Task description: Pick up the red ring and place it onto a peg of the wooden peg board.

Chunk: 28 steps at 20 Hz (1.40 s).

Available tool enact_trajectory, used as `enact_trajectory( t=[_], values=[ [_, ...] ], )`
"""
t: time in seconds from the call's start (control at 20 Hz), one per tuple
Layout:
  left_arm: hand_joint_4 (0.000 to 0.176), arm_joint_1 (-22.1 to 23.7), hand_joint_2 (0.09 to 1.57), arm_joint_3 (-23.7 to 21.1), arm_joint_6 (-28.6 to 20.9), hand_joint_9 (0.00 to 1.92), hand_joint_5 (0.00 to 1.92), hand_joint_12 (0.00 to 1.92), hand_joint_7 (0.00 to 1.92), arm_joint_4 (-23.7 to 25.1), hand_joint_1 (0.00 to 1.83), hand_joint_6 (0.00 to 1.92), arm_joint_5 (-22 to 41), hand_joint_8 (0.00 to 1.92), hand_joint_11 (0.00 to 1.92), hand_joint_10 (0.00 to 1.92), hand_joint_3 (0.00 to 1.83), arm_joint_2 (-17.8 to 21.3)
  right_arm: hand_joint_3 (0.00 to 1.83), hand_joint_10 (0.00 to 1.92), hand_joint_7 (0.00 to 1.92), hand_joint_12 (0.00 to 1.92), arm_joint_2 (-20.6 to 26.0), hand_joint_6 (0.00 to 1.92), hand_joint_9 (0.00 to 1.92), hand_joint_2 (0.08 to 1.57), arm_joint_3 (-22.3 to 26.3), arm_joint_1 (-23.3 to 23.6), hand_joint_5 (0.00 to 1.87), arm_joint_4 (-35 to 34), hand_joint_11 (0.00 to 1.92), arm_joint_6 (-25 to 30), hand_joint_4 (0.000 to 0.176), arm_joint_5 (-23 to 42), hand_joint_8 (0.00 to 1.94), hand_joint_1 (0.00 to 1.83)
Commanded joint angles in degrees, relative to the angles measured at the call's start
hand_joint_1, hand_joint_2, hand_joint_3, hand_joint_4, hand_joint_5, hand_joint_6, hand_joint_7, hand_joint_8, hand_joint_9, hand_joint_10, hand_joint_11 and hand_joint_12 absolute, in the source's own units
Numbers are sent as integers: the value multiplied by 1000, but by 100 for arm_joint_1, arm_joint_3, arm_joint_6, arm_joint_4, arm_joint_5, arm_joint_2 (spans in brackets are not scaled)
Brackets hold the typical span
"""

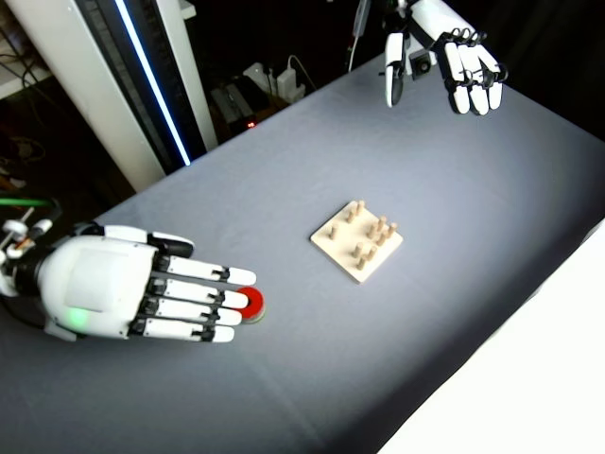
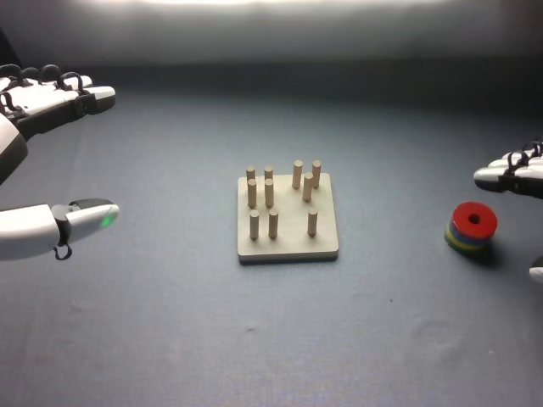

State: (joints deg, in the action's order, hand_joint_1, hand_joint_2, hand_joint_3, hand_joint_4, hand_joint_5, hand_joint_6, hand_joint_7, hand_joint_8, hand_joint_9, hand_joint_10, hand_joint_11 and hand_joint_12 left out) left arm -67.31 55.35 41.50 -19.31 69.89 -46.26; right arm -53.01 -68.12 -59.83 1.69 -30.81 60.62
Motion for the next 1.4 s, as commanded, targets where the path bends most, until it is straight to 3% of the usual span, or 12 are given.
enact_trajectory(
  t=[0.0, 0.05, 0.2, 0.25, 0.5, 0.6, 0.7, 0.8, 1.0, 1.25, 1.3, 1.35],
  values=[
    [18, 67, 1065, 46, -41, 207, 353, 719, 246, -11, 711, 1, 692, 0, 0, 21, 8, -16, 8, 10, 316, 882, 23, 5, 281, 1124, -26, 61, 353, -148, 0, 27, 18, 642, 4, 942],
    [16, 67, 1064, 47, -44, 207, 355, 717, 247, -10, 706, 2, 692, 1, 0, 19, 5, -16, 4, 8, 329, 923, 19, 3, 296, 1126, -27, 61, 361, -148, 0, 27, 1, 642, 3, 958],
    [20, 69, 1068, 67, -48, 219, 350, 758, 248, -4, 684, 1, 649, 3, 0, 11, 2, -34, 0, 9, 342, 933, -90, 2, 308, 1116, -154, 296, 370, -27, 0, 31, 9, 467, 4, 1021],
    [17, 68, 1063, 72, -55, 232, 357, 783, 261, -4, 690, 2, 647, 4, 0, 11, 0, -39, 3, 3, 327, 910, -147, 0, 301, 1133, -225, 442, 346, 83, 0, 65, 37, 338, 1, 1051],
    [1, 68, 1068, 113, -103, 254, 338, 802, 288, 50, 711, 0, 618, 2, 0, 4, 0, -84, 0, 1, 360, 832, -438, 0, 370, 1073, -691, 1242, 361, 989, 87, 383, 92, -746, 0, 1108],
    [13, 67, 1073, 114, -104, 222, 329, 751, 264, 51, 696, 0, 618, 0, 0, 1, 1, -85, 0, 0, 352, 817, -515, 0, 349, 1052, -814, 1501, 351, 1300, 103, 383, 74, -1188, 0, 1053],
    [21, 67, 1067, 115, -106, 210, 327, 736, 243, 64, 688, 0, 616, 0, 0, 0, 0, -92, 0, 4, 321, 753, -579, 2, 312, 1022, -901, 1626, 335, 1498, 79, 383, 79, -1488, 0, 1063],
    [4, 67, 1069, 116, -106, 217, 338, 787, 240, 75, 683, 3, 610, 0, 0, 1, 0, -92, 0, 4, 307, 684, -638, 1, 305, 994, -956, 1672, 338, 1627, 55, 383, 80, -1694, 2, 1084],
    [0, 46, 1060, 117, -120, 253, 358, 865, 263, 53, 699, 2, 609, 3, 0, 8, 0, -115, 1, 0, 345, 969, -770, 0, 388, 959, -1044, 1717, 361, 1734, 3, 383, 70, -1916, 0, 1086],
    [0, 20, 1076, 116, -141, 228, 355, 788, 246, 20, 687, 2, 622, 3, 0, 4, 1, -147, 2, 19, 460, 1275, -862, 2, 537, 1018, -1125, 1769, 444, 1806, 62, 383, 30, -2099, 5, 1092],
    [0, 13, 1076, 116, -147, 228, 351, 788, 247, 12, 686, 0, 628, 3, 0, 4, 1, -158, 0, 23, 483, 1292, -873, 8, 553, 1019, -1131, 1774, 465, 1806, 89, 383, 4, -2113, 11, 1112],
    [0, 12, 1078, 116, -151, 231, 357, 784, 254, 12, 693, 2, 628, 5, 0, 4, 1, -161, 1, 34, 513, 1310, -875, 21, 583, 1021, -1133, 1781, 504, 1808, 128, 383, 0, -2125, 20, 1110]
  ],
)
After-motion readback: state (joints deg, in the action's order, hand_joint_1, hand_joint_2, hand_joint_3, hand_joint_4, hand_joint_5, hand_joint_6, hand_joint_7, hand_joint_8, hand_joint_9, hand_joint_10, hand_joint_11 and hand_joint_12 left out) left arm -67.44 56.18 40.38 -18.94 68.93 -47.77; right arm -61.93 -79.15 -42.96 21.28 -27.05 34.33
